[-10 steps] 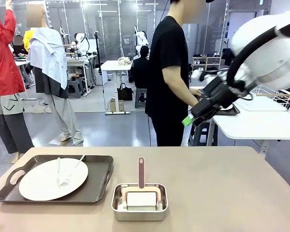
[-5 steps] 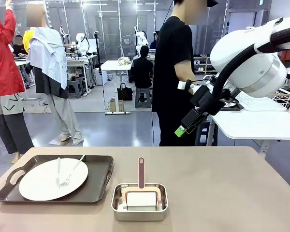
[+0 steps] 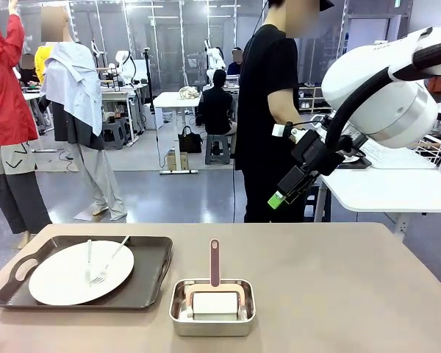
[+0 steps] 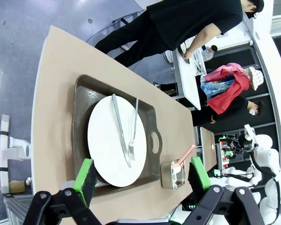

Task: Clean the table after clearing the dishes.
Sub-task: When the left (or right) Handle tray is removed, use the left hand (or right hand) to clean the left (or right) side of the table with the Lint Roller.

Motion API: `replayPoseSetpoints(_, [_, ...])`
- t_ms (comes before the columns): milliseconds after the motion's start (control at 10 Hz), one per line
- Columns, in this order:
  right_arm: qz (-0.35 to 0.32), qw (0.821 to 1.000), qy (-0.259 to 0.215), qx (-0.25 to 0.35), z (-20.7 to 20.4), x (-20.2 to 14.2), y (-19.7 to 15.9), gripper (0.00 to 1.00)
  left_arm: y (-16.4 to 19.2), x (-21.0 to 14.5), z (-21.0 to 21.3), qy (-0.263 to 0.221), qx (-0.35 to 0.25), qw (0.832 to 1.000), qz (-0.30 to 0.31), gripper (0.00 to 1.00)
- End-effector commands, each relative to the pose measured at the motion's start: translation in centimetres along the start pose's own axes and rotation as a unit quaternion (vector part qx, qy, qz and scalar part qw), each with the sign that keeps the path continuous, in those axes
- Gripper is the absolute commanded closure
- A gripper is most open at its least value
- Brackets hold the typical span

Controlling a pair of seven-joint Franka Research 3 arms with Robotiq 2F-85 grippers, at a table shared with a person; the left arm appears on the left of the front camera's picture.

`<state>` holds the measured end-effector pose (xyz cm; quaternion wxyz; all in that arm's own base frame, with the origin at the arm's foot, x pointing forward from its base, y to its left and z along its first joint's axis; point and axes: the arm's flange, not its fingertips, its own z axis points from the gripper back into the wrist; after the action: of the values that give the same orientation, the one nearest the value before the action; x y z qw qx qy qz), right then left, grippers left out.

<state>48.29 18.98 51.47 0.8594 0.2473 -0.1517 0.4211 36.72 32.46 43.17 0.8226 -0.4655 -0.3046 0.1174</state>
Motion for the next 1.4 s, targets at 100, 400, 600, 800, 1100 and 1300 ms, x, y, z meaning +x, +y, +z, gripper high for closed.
replayPoseSetpoints(100, [0.096, 0.989, 0.104, 0.039, -5.1, 6.9, -1.0, 0.0, 0.0, 0.1, 0.4, 0.001, -0.006, 1.0, -0.001, 0.0])
replayPoseSetpoints(400, [0.161, 0.966, 0.189, 0.077, -11.8, 10.9, 0.1, 0.0, 0.0, 0.1, 0.4, 0.001, -0.006, 1.0, -0.001, 0.0])
replayPoseSetpoints(600, [0.197, 0.948, 0.229, 0.096, -15.1, 12.5, 0.6, 0.0, 0.0, 0.1, 0.4, 0.001, -0.006, 1.0, -0.001, 0.0])
replayPoseSetpoints(800, [0.208, 0.939, 0.243, 0.129, -17.0, 13.3, 0.3, 0.0, 0.0, 0.1, 0.4, 0.001, -0.006, 1.0, -0.001, 0.0])
replayPoseSetpoints(1100, [0.212, 0.917, 0.291, 0.173, -20.6, 14.6, 0.6, 0.0, 0.0, 0.1, 0.4, 0.001, -0.006, 1.0, -0.001, 0.0])
replayPoseSetpoints(1300, [0.21, 0.91, 0.305, 0.186, -22.1, 14.4, 0.7, 0.0, 0.0, 0.1, 0.4, 0.001, -0.006, 1.0, -0.001, 0.0])
